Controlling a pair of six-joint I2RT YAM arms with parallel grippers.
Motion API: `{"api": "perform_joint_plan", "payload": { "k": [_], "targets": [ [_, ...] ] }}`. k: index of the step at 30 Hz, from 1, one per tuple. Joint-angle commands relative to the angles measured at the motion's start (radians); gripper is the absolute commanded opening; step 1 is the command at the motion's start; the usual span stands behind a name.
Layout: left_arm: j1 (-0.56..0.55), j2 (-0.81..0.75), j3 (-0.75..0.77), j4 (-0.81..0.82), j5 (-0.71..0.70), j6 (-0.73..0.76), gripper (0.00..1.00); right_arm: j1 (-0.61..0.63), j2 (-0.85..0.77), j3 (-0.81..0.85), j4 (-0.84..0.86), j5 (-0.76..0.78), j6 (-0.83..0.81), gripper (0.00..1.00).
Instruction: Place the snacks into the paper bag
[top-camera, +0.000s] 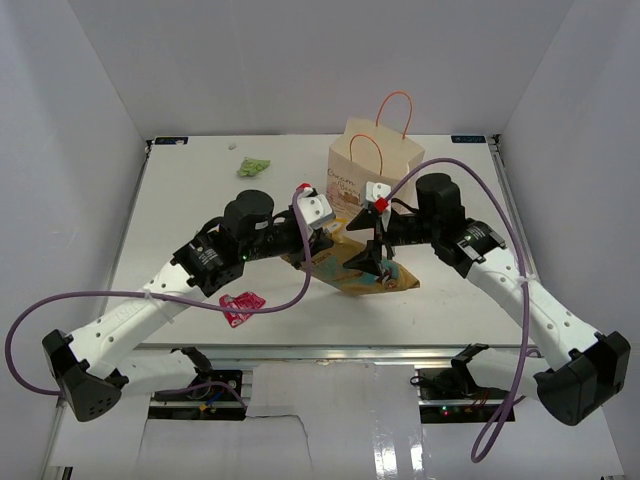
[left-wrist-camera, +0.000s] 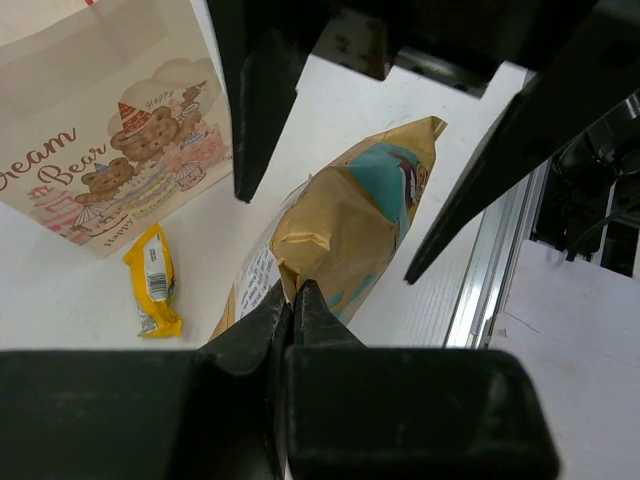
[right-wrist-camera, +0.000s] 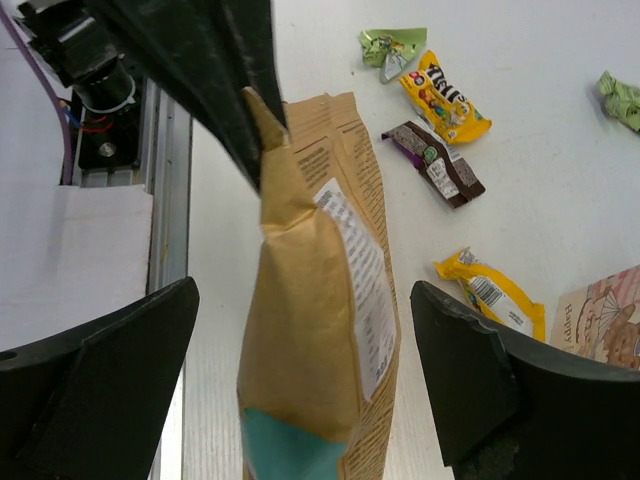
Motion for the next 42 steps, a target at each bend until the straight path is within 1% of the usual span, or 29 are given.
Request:
{"api": "perform_joint_plan", "payload": {
  "k": [1, 5, 6, 7, 8, 9, 11, 12, 15, 17, 18, 20, 21, 22, 23, 24, 25, 26, 28, 29, 30, 31, 32, 35, 36, 38, 39, 40, 42],
  "targets": [
    [-0.005, -0.009, 0.059, 0.040, 0.051, 0.001, 0.00, 0.039, 0.042, 0.061, 0.055, 0.105, 0.025, 0.93],
    [-0.005, -0.002, 0.061, 0.043, 0.059, -0.005, 0.00, 0.086, 0.100, 0.087, 0.041, 0.157, 0.002, 0.96],
    [-0.004, -0.002, 0.062, 0.046, 0.061, -0.007, 0.00, 0.094, 0.106, 0.088, 0.041, 0.168, 0.001, 0.99],
    [-0.004, -0.002, 0.059, 0.050, 0.061, -0.010, 0.00, 0.108, 0.111, 0.084, 0.040, 0.173, 0.001, 1.00],
    [-0.005, -0.002, 0.056, 0.054, 0.062, -0.012, 0.00, 0.111, 0.115, 0.084, 0.040, 0.174, 0.001, 0.97],
    [-0.004, -0.005, 0.055, 0.058, 0.062, -0.016, 0.00, 0.117, 0.117, 0.082, 0.040, 0.176, 0.002, 0.88],
    [-0.005, -0.011, 0.049, 0.069, 0.056, -0.021, 0.00, 0.117, 0.115, 0.079, 0.040, 0.174, 0.011, 0.73],
    [-0.005, -0.014, 0.046, 0.080, 0.048, -0.022, 0.00, 0.117, 0.114, 0.076, 0.036, 0.174, 0.013, 0.58],
    [-0.005, -0.032, 0.035, 0.098, 0.036, -0.033, 0.00, 0.117, 0.105, 0.074, 0.029, 0.170, 0.018, 0.39],
    [-0.005, -0.049, 0.027, 0.121, 0.024, -0.050, 0.00, 0.117, 0.096, 0.073, 0.027, 0.162, 0.028, 0.32],
    [-0.004, -0.054, 0.026, 0.136, 0.021, -0.065, 0.00, 0.117, 0.089, 0.076, 0.029, 0.159, 0.030, 0.23],
    [-0.005, -0.061, 0.026, 0.150, 0.007, -0.080, 0.00, 0.117, 0.088, 0.082, 0.026, 0.148, 0.038, 0.14],
    [-0.005, -0.074, 0.027, 0.170, -0.001, -0.090, 0.02, 0.116, 0.086, 0.085, 0.023, 0.143, 0.039, 0.09],
    [-0.005, -0.081, 0.027, 0.181, -0.027, -0.114, 0.10, 0.116, 0.086, 0.090, 0.023, 0.130, 0.041, 0.08],
    [-0.005, -0.089, 0.030, 0.192, -0.045, -0.126, 0.20, 0.114, 0.086, 0.096, 0.023, 0.122, 0.047, 0.08],
    [-0.005, -0.110, 0.035, 0.217, -0.067, -0.140, 0.40, 0.106, 0.086, 0.113, 0.021, 0.107, 0.048, 0.08],
    [-0.005, -0.121, 0.038, 0.228, -0.091, -0.163, 0.50, 0.103, 0.089, 0.125, 0.021, 0.079, 0.048, 0.08],
    [-0.004, -0.133, 0.041, 0.239, -0.151, -0.166, 0.65, 0.093, 0.089, 0.139, 0.021, 0.068, 0.050, 0.08],
    [-0.004, -0.176, 0.047, 0.280, -0.203, -0.212, 0.74, 0.080, 0.102, 0.189, 0.024, 0.021, 0.051, 0.08],
    [-0.005, -0.192, 0.045, 0.293, -0.255, -0.217, 0.78, 0.068, 0.106, 0.211, 0.024, 0.010, 0.057, 0.08],
    [-0.005, -0.222, 0.045, 0.317, -0.277, -0.223, 0.82, 0.059, 0.118, 0.255, 0.030, -0.013, 0.062, 0.08],
    [-0.004, -0.238, 0.044, 0.327, -0.300, -0.228, 0.82, 0.054, 0.125, 0.278, 0.033, -0.019, 0.067, 0.08],
    [-0.005, -0.251, 0.042, 0.334, -0.355, -0.234, 0.83, 0.045, 0.132, 0.304, 0.039, -0.024, 0.076, 0.08],
    [-0.005, -0.301, 0.035, 0.330, -0.413, -0.248, 0.83, 0.013, 0.174, 0.433, 0.098, -0.039, 0.123, 0.08],
    [-0.005, -0.314, 0.027, 0.330, -0.435, -0.251, 0.83, 0.005, 0.210, 0.523, 0.118, -0.051, 0.166, 0.08],
    [-0.004, -0.348, 0.000, 0.328, -0.452, -0.258, 0.83, -0.016, 0.250, 0.622, 0.180, -0.059, 0.220, 0.08],
    [-0.004, -0.359, -0.011, 0.328, -0.462, -0.271, 0.83, -0.026, 0.299, 0.672, 0.211, -0.062, 0.295, 0.08],
    [-0.004, -0.367, -0.020, 0.328, -0.466, -0.277, 0.83, -0.047, 0.324, 0.770, 0.287, -0.061, 0.339, 0.08],
    [-0.005, -0.390, -0.048, 0.333, -0.473, -0.294, 0.83, -0.075, 0.405, 0.864, 0.386, -0.042, 0.443, 0.08]
  ]
}}
